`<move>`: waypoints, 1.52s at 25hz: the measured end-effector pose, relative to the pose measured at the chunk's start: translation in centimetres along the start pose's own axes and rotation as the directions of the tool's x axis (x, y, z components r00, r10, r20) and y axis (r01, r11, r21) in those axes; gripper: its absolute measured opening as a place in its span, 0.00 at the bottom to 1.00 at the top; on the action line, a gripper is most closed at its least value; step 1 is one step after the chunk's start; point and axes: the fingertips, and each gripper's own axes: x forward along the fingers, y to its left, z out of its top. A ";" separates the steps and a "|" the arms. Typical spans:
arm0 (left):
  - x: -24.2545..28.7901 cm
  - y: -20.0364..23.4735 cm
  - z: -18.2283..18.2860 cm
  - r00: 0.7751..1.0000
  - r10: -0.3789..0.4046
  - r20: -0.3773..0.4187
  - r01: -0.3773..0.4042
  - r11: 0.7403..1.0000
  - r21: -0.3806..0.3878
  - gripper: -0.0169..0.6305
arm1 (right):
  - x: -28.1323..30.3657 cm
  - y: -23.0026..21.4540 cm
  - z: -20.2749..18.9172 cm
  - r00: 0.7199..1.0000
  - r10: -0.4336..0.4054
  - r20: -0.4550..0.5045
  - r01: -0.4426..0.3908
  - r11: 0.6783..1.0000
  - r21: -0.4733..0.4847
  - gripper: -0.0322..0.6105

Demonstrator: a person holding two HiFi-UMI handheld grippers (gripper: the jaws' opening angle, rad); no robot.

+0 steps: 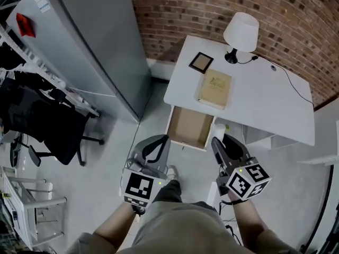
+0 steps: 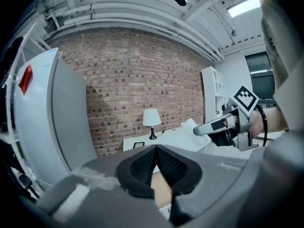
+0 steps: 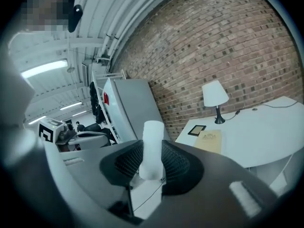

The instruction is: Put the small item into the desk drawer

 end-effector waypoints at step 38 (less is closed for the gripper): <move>27.3 1.8 -32.6 0.901 -0.211 -0.379 0.121 0.961 -0.247 0.03 | 25.7 -25.7 -38.2 0.781 -0.196 -0.593 0.379 0.903 0.201 0.25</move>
